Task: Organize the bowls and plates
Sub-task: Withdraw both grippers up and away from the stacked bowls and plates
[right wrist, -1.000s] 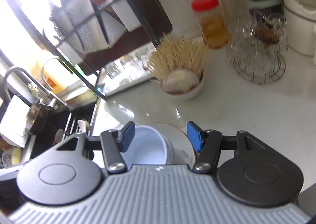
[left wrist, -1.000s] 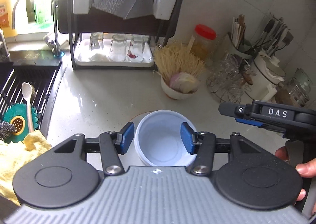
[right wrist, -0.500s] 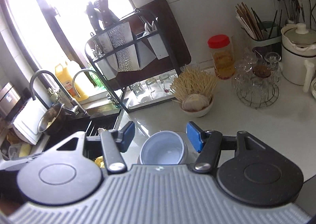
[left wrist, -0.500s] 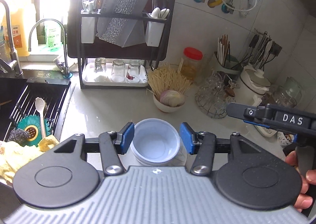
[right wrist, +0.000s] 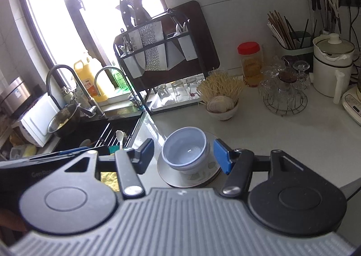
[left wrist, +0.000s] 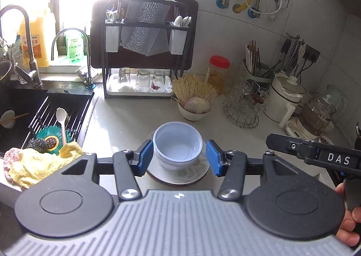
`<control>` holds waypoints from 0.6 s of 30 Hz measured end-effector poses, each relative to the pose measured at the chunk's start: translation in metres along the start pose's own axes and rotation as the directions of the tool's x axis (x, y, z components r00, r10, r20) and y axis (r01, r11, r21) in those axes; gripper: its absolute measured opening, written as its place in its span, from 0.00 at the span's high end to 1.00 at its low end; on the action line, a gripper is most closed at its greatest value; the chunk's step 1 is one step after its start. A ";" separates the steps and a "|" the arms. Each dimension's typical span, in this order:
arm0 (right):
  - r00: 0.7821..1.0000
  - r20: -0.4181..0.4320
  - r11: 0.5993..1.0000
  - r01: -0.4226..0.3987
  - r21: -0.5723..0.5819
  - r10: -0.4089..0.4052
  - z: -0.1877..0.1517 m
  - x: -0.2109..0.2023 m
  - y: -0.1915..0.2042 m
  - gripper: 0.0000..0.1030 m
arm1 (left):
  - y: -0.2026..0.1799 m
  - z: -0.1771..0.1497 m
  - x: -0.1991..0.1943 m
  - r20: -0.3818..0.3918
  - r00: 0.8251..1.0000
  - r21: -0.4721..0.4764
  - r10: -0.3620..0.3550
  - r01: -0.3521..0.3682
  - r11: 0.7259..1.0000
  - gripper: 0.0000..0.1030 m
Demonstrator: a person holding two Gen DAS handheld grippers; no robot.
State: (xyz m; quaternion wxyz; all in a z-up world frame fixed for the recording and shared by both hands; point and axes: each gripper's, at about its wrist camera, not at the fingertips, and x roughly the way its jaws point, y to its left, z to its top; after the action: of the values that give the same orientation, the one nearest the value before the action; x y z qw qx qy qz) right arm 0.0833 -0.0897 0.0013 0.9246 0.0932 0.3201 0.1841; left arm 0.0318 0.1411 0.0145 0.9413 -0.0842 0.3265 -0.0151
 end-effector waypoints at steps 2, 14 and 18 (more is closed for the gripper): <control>1.000 -0.002 1.000 -0.021 -0.005 0.021 -0.005 -0.008 0.003 0.40 | 0.000 -0.008 -0.007 -0.005 1.000 0.002 0.007 -0.007 1.000 0.44; 0.999 0.039 0.999 0.012 -0.032 -0.010 -0.035 -0.046 0.016 0.40 | 0.003 -0.042 -0.041 0.003 1.000 -0.026 0.017 -0.017 1.000 0.44; 0.999 0.023 0.999 0.023 -0.030 -0.023 -0.047 -0.047 0.015 0.40 | -0.002 -0.054 -0.050 -0.006 1.000 -0.023 0.012 -0.013 1.000 0.42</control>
State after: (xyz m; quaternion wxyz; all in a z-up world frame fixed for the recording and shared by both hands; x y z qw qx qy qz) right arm 0.0156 -0.0922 -0.0046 0.9316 0.0775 0.3078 0.1772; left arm -0.0408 0.1357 0.0039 0.9393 -0.0928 0.3301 -0.0058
